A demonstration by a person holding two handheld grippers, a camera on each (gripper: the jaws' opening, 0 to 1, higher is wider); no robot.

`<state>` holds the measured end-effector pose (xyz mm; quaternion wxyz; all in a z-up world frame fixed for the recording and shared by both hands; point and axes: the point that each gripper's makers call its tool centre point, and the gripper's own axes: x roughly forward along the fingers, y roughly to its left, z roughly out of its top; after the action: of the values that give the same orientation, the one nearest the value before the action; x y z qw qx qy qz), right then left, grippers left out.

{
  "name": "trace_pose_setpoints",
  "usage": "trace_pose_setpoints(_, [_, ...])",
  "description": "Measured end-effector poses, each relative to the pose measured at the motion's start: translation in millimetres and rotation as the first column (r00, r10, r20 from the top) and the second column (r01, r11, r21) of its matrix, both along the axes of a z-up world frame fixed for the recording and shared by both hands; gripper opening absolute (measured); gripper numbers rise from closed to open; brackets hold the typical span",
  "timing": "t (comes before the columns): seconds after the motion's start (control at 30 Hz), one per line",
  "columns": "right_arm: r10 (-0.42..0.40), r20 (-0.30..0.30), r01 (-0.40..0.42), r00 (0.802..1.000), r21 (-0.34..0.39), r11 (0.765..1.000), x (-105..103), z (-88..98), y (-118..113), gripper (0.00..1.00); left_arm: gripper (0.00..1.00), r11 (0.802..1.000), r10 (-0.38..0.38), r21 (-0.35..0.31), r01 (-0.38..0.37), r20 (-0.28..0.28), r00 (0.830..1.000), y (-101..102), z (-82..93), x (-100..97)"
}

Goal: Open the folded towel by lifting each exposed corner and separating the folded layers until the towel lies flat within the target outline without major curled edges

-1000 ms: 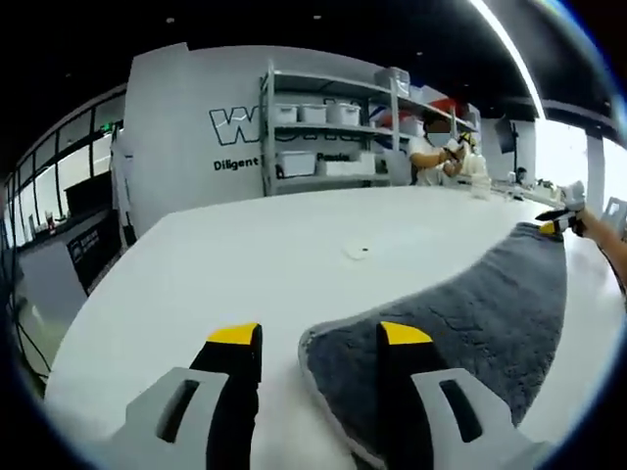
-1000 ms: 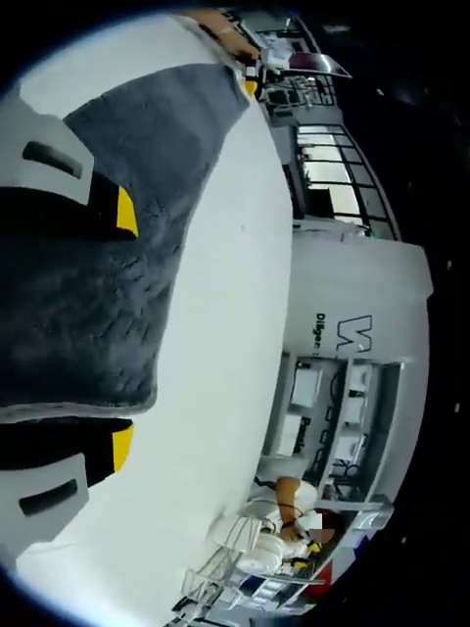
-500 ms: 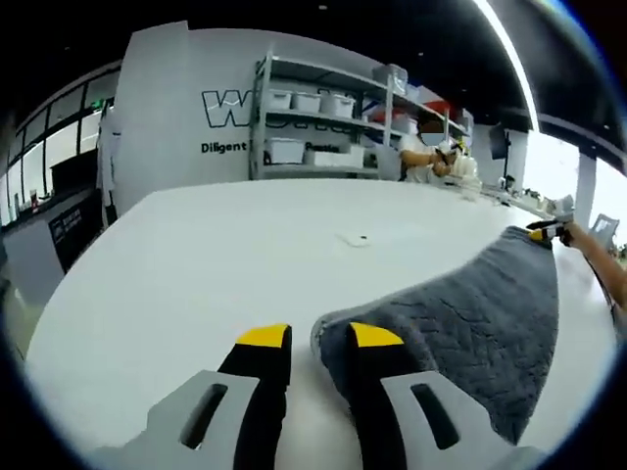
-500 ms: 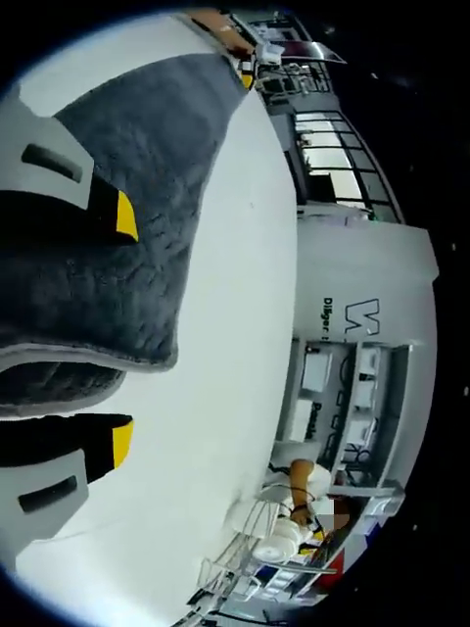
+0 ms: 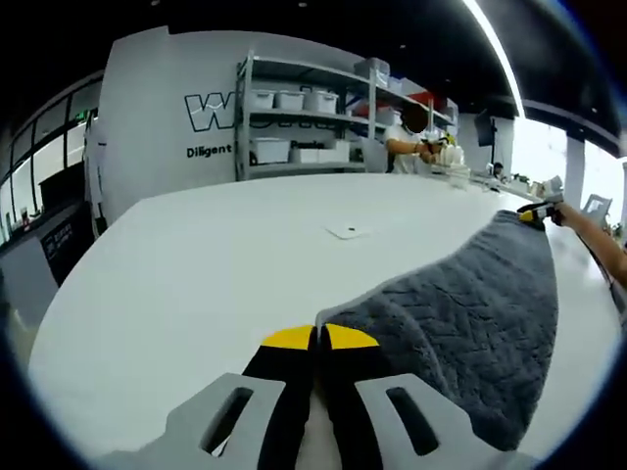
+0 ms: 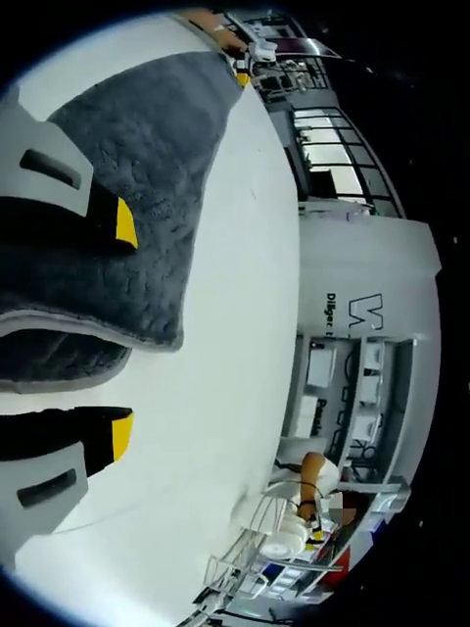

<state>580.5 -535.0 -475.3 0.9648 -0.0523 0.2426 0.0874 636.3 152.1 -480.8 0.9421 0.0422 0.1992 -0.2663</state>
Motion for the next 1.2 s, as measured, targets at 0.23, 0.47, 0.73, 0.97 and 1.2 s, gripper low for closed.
trace_pose_setpoints(0.23, [-0.003, 0.025, 0.001, 1.000, 0.063, 0.998, 8.8, 12.5, -5.5, 0.49, 0.02, 1.000, 0.008, -0.003, -0.008, -0.005, 1.000, 0.6, -2.8, 1.6])
trace_pose_setpoints(0.47, [-0.021, 0.035, 0.020, 0.999, 0.032, 0.999, 23.5, 17.5, -10.3, 0.31, 0.02, 1.000, 0.007, 0.003, -0.007, -0.010, 1.000, 4.3, -3.2, 5.1])
trace_pose_setpoints(0.73, [-0.036, -0.027, 0.036, 0.999, 0.007, 0.999, 38.1, -0.1, -11.4, 0.27, 0.02, 1.000, -0.010, 0.015, 0.010, -0.008, 1.000, 1.9, -1.8, 2.4])
trace_pose_setpoints(0.97, [-0.031, -0.067, 0.033, 0.997, 0.022, 0.999, 50.6, -16.0, -6.8, 0.19, 0.02, 0.999, -0.024, 0.024, 0.025, -0.020, 1.000, 2.5, -1.9, -2.4])
trace_pose_setpoints(1.2, [0.000, -0.031, 0.000, 1.000, 0.010, 1.000, 46.4, -18.4, -1.4, 0.00, 0.02, 0.998, -0.039, 0.039, 0.040, -0.019, 0.999, 3.2, -3.8, -6.1])
